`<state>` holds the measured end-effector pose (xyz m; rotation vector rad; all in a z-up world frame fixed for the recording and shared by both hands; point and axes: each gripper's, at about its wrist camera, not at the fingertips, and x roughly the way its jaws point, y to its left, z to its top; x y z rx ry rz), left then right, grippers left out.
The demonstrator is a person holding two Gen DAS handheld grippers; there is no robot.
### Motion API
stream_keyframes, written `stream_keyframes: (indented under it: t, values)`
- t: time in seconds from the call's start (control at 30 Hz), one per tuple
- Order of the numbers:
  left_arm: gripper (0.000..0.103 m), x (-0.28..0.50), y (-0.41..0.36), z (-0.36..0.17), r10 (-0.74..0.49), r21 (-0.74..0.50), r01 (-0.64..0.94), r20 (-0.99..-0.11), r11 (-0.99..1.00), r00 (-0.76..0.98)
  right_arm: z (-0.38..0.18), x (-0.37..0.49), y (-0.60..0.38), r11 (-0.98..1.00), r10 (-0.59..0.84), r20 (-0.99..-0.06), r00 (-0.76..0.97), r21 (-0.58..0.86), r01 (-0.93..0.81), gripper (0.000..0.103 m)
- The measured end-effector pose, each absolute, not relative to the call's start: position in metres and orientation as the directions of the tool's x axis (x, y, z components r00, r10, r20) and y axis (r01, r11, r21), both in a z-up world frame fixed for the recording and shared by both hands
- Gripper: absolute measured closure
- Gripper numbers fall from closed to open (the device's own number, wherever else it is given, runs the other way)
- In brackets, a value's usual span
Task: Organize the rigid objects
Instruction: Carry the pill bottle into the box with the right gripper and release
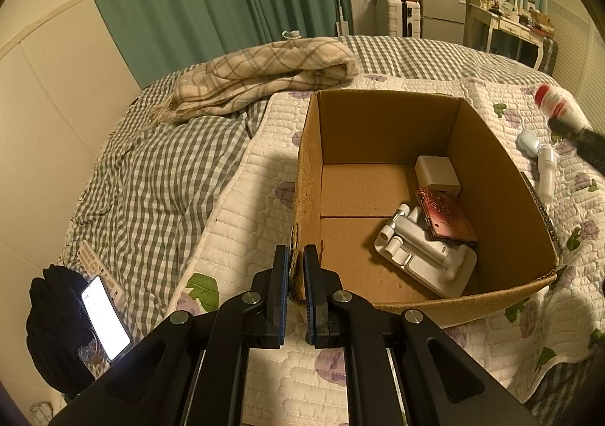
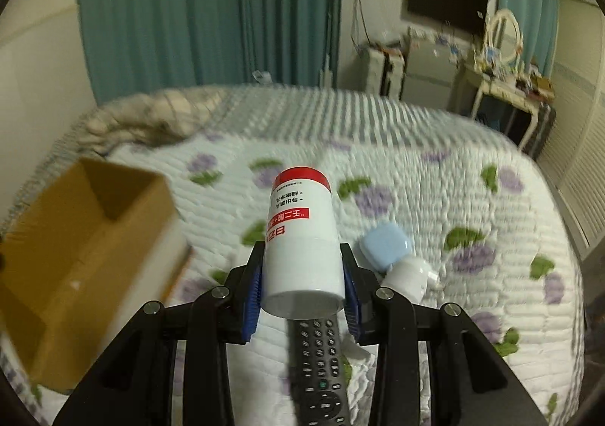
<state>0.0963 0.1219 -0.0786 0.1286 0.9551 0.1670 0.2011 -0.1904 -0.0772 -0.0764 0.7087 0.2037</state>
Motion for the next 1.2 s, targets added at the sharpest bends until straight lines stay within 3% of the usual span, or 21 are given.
stream_keyframes:
  t: [0.2,0.37,0.73,1.2]
  values:
    - [0.095,0.096,0.122,-0.079,0.198,0.182,-0.085,-0.800,0.980,0.566,-0.024,0.175,-0.154,0.949,0.254,-0.569,0.782,-0.008,-0.314,0.068]
    - [0.095,0.096,0.121,-0.078,0.197,0.182,-0.084,-0.800,0.980,0.567,-0.009,0.157,-0.112,0.907,0.346,-0.554,0.757,-0.009,-0.421,0.067]
    - [0.095,0.097,0.120,-0.075,0.193,0.177,-0.083,-0.799,0.981,0.569,-0.065,0.149,-0.018,0.819,0.440,-0.663,0.605,0.019,-0.574,0.068]
    - [0.095,0.097,0.121,-0.075,0.185,0.170,-0.080,-0.799,0.982,0.572,-0.102,0.164,-0.005,0.834,0.385,-0.750,0.538,0.033,-0.550,0.067]
